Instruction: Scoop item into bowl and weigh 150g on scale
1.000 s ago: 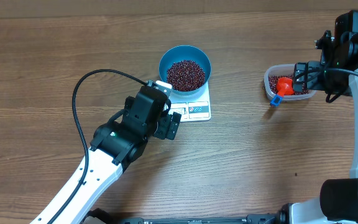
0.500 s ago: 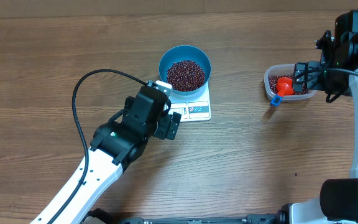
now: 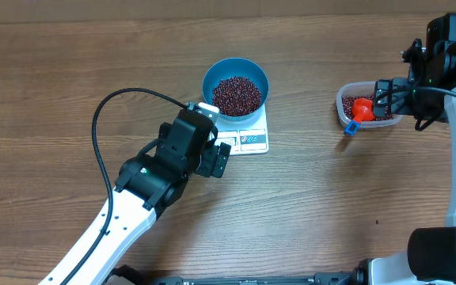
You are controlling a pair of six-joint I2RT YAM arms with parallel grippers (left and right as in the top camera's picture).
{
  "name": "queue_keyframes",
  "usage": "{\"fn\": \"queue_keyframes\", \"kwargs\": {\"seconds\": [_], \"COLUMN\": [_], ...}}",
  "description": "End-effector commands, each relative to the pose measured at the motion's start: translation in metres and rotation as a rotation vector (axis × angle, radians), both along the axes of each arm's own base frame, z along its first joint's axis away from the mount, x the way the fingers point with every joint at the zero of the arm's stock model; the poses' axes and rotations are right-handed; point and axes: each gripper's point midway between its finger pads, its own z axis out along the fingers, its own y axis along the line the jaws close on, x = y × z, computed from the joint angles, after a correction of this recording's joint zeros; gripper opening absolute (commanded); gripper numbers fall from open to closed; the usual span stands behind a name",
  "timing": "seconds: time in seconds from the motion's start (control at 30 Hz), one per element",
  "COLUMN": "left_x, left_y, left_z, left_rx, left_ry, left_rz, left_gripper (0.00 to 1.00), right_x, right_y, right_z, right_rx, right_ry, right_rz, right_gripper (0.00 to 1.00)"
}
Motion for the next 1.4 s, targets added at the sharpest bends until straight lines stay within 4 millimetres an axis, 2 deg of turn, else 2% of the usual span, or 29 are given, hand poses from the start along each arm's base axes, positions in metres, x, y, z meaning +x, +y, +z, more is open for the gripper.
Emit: {"fn": "queue_keyframes", "kwargs": {"seconds": [0.0,0.37,0.57,0.7,1.0,1.2,1.37], "left_x": [0.001,-0.005,-0.010,-0.018,-0.054,-0.058,-0.055], "left_y": [0.000,0.004,0.008,0.022,0.061,0.083,0.091], "left_z": [-0.002,-0.005,0.006,0.001,-0.019,-0.003,0.024], "left_rx": [0.010,0.025,0.004,0.028,0.020,-0.089,-0.199], "left_ry": [-0.001,0.023,-0.018,-0.044,-0.086,-0.232,-0.416], "left_rz": [0.006,0.005,0.009,0.037,0.104,0.177,0.184], "left_gripper": [1.00,0.99,0.99,0.99,0.99,0.99,0.99], "right_x": [0.001,0.001,0.001,0.000,0.001,0.001,0.001], "right_y": [-0.003,-0.003,-0.003,-0.003,-0.003,-0.003,-0.003], "right_z": [0.008,0.008,0.008,0.008,0.008,0.008,0.008], "right_rx": [-0.014,-0.014,-0.014,-0.014,-0.014,-0.014,-0.014], "right_ry": [-0.027,-0.027,-0.027,-0.027,-0.027,-0.027,-0.027], "right_rz": [-0.002,-0.002,-0.002,-0.003,-0.002,-0.002,-0.002], "right_gripper": [1.00,1.00,1.00,1.00,1.00,1.00,1.00]}}
